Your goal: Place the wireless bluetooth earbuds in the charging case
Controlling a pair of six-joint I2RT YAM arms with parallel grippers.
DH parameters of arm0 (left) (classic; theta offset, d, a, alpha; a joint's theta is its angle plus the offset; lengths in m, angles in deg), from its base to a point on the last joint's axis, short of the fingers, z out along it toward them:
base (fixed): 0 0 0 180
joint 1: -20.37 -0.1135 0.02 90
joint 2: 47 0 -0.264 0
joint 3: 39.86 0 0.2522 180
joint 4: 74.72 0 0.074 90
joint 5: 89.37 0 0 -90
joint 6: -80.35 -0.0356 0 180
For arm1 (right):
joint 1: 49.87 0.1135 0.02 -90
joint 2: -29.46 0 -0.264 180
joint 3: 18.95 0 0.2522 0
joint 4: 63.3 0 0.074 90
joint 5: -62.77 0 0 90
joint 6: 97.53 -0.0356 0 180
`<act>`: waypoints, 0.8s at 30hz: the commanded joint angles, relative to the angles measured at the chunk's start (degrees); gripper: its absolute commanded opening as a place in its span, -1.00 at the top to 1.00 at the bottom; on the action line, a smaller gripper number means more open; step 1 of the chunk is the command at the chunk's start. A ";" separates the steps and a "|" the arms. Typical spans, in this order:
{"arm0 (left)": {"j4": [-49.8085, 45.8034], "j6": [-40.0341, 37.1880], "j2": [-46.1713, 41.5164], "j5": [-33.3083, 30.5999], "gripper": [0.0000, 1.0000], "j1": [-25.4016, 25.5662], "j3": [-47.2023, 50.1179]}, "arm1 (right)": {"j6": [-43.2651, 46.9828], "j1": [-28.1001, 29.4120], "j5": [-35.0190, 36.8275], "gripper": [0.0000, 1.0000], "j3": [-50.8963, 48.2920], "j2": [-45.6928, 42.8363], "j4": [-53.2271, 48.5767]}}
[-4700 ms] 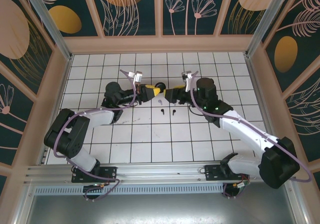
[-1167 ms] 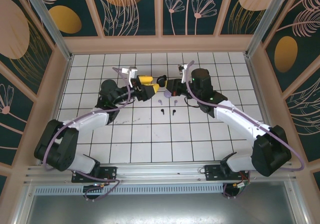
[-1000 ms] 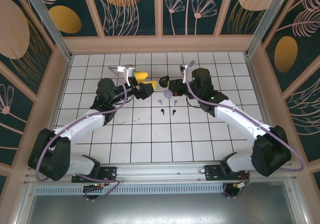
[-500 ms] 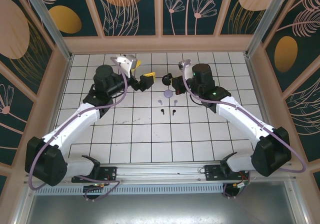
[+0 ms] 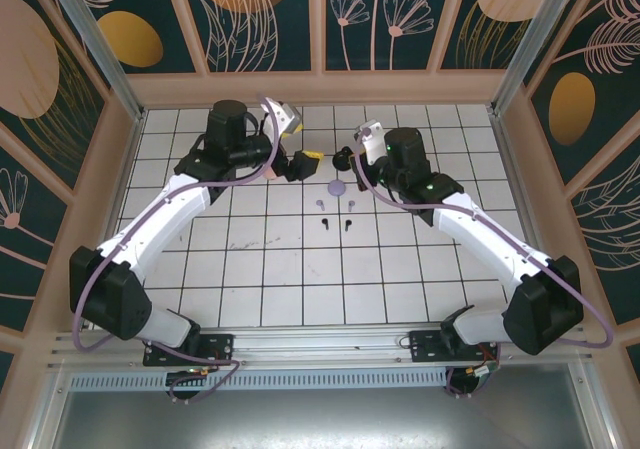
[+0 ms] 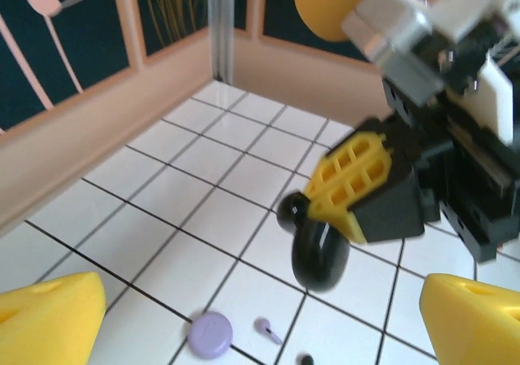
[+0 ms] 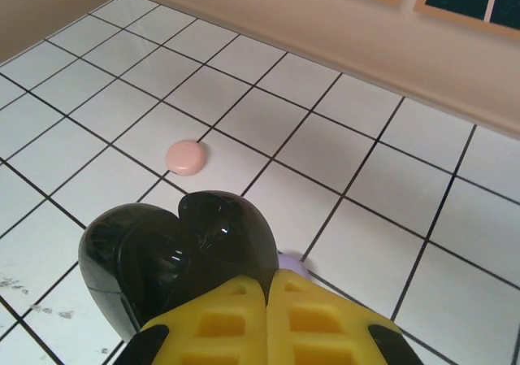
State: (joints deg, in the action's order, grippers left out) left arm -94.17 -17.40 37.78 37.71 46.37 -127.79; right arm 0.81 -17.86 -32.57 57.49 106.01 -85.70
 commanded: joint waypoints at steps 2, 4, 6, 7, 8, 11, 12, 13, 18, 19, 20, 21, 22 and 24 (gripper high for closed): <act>-8.24 -6.20 1.17 3.85 -0.97 0.10 -2.73 | 3.65 1.35 1.21 1.00 3.92 -1.45 -1.58; -10.45 -7.76 1.59 4.58 -0.97 0.10 -3.20 | 4.19 2.64 1.39 1.00 4.76 -1.11 -2.11; -13.03 -8.86 2.21 5.09 -0.96 0.10 -3.91 | 5.00 4.32 2.09 1.00 5.66 -0.47 -3.13; -14.29 -9.47 2.47 5.56 -0.95 0.10 -4.28 | 5.53 5.20 2.74 1.00 6.08 -0.13 -3.68; -16.05 -10.22 2.89 6.23 -0.94 0.15 -4.80 | 6.10 6.32 4.04 1.00 6.38 0.28 -4.36; -21.20 -12.63 3.94 7.29 -0.84 0.10 -6.14 | 7.73 8.97 7.24 1.00 6.76 1.13 -5.63; -22.30 -13.18 4.13 7.53 -0.81 0.10 -6.32 | 7.91 9.50 7.98 1.00 6.63 1.25 -5.81; -23.32 -13.70 4.17 7.72 -0.77 0.09 -6.33 | 8.11 9.94 8.47 1.00 6.46 1.38 -6.01; -24.17 -14.40 3.47 10.01 -0.61 0.10 -5.03 | 8.09 11.54 9.04 1.00 5.66 0.90 -6.37; -24.45 -14.52 3.46 10.68 -0.56 0.10 -5.02 | 7.99 11.82 8.99 1.00 5.54 0.64 -6.40; -24.80 -14.60 3.56 11.47 -0.53 0.10 -5.15 | 7.91 12.06 9.04 1.00 5.53 0.45 -6.51; -25.13 -14.66 3.77 12.16 -0.49 0.10 -5.26 | 7.88 12.34 9.04 1.00 5.55 0.29 -6.62; -25.48 -14.67 4.10 12.99 -0.46 0.10 -5.49 | 7.87 12.62 9.04 1.00 5.54 0.18 -6.64; -26.25 -14.78 4.73 14.43 -0.43 0.10 -5.96 | 7.77 13.22 8.95 1.00 5.86 0.17 -6.91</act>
State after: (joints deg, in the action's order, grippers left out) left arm -117.56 -30.34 41.60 47.98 46.37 -132.49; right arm 7.63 -5.64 -24.79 62.64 107.00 -91.54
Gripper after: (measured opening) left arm 0.718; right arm 0.057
